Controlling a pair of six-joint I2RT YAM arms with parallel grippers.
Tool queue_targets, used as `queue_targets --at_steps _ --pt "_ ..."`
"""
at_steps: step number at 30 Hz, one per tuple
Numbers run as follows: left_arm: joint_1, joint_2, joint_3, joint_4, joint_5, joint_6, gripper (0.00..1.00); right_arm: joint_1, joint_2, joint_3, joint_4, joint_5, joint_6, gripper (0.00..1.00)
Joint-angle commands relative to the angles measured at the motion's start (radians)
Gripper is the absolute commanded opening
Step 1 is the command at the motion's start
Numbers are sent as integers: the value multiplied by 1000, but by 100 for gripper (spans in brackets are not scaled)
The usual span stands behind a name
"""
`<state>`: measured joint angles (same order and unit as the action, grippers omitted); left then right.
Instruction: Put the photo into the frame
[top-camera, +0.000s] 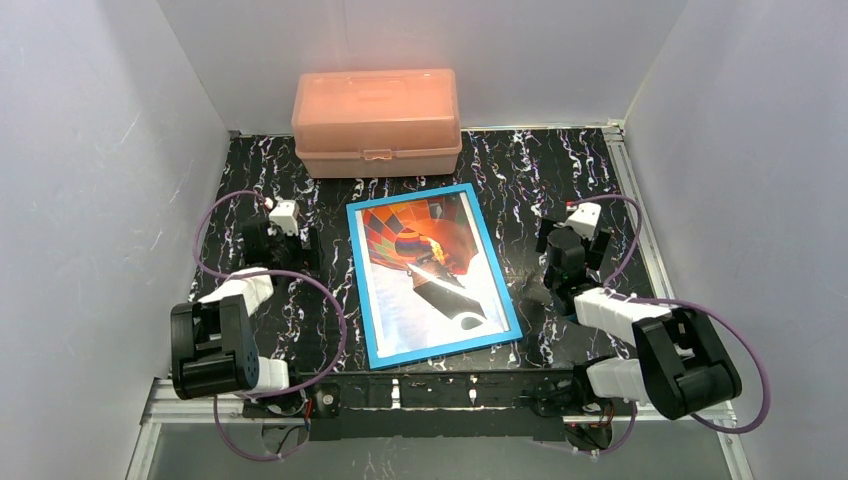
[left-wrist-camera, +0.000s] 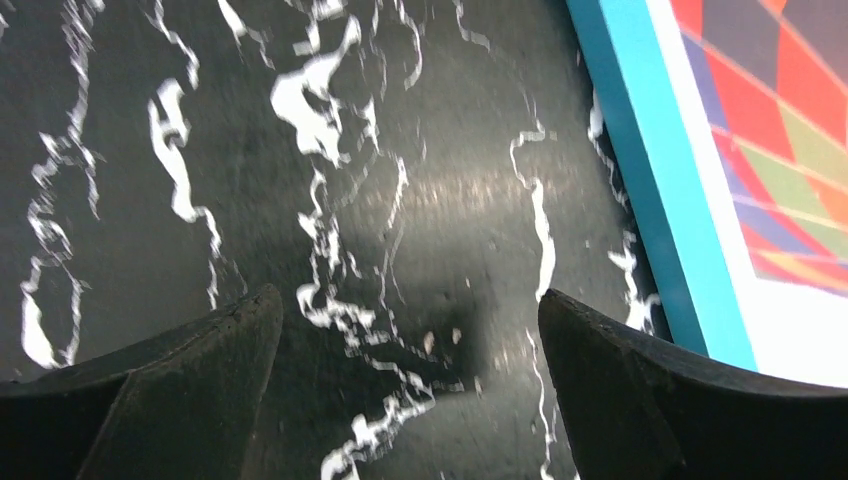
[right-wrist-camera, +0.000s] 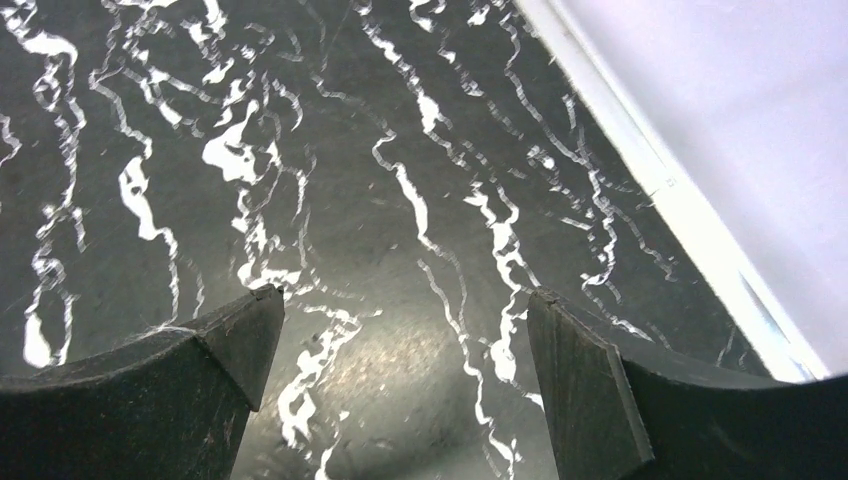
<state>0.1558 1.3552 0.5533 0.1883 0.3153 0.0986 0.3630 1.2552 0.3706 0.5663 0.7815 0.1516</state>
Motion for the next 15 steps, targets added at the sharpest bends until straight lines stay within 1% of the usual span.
queue_targets --at_steps 1,3,5,8,10,11,13,15 --pt "4 -14 -87 323 -31 -37 98 -32 65 -26 296 71 -109 99" --pt "4 -27 -143 427 -33 -42 98 -45 97 -30 341 81 -120 99" --pt "4 -35 -171 469 -21 -43 98 -71 101 -32 366 36 -125 99" --pt "4 -51 -191 495 -20 -60 98 -113 120 -12 331 9 -124 99" --pt "4 -58 -201 507 -26 -108 99 -117 120 -15 275 11 -113 99" --pt "4 -63 -205 505 -18 -132 98 -116 114 -38 288 -6 -109 99" --pt "4 -70 -211 507 -9 -149 98 -120 128 -97 395 -35 -116 99" --pt "4 -56 -206 517 -40 -175 98 -121 168 -117 476 -43 -142 99"
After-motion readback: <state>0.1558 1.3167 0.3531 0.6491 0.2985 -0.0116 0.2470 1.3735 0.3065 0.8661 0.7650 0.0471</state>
